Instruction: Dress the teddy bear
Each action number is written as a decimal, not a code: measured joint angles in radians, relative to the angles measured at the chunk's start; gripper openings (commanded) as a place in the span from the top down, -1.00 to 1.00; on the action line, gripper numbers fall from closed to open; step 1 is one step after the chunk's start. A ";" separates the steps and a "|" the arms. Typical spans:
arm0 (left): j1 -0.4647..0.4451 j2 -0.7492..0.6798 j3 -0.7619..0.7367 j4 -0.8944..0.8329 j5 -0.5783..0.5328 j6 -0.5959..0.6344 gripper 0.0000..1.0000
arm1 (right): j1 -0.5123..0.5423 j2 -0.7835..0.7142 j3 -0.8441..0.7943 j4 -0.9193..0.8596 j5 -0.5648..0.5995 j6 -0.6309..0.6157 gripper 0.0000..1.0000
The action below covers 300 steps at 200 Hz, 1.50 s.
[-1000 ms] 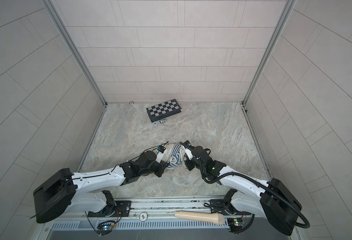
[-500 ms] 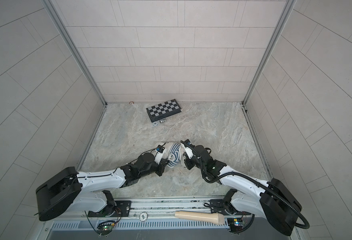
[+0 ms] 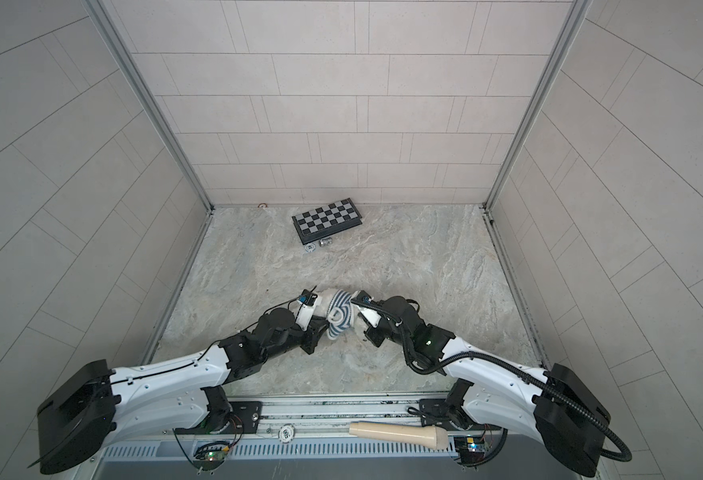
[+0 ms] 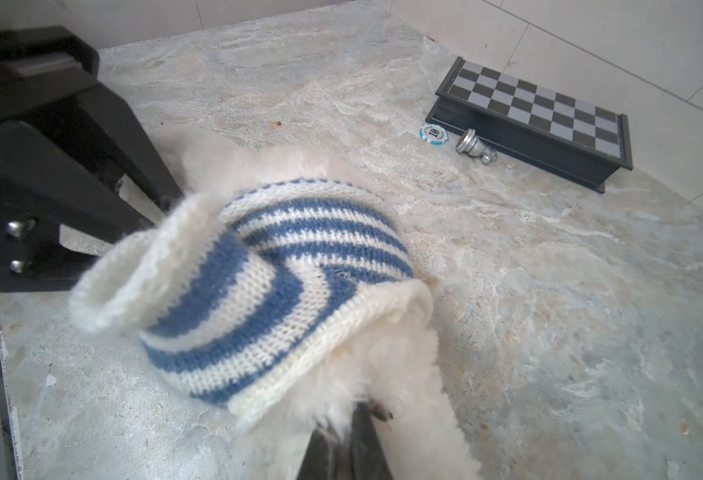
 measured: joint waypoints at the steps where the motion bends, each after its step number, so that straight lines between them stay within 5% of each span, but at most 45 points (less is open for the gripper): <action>1: 0.000 -0.001 0.000 -0.001 -0.001 -0.002 0.38 | 0.000 -0.001 0.000 0.000 0.000 -0.002 1.00; 41: 0.000 -0.140 0.000 -0.112 -0.004 0.013 0.17 | 0.004 -0.017 -0.013 -0.004 0.004 -0.053 1.00; 95: -0.002 -0.275 0.112 -0.344 0.035 0.016 0.47 | 0.004 -0.022 -0.020 -0.004 0.003 -0.109 1.00; 144: -0.002 -0.145 0.328 -0.474 0.126 -0.017 1.00 | 0.005 -0.024 -0.020 -0.003 -0.003 -0.129 1.00; 300: -0.004 0.130 0.519 -0.639 0.212 -0.024 1.00 | 0.030 -0.034 -0.020 -0.002 -0.017 -0.164 1.00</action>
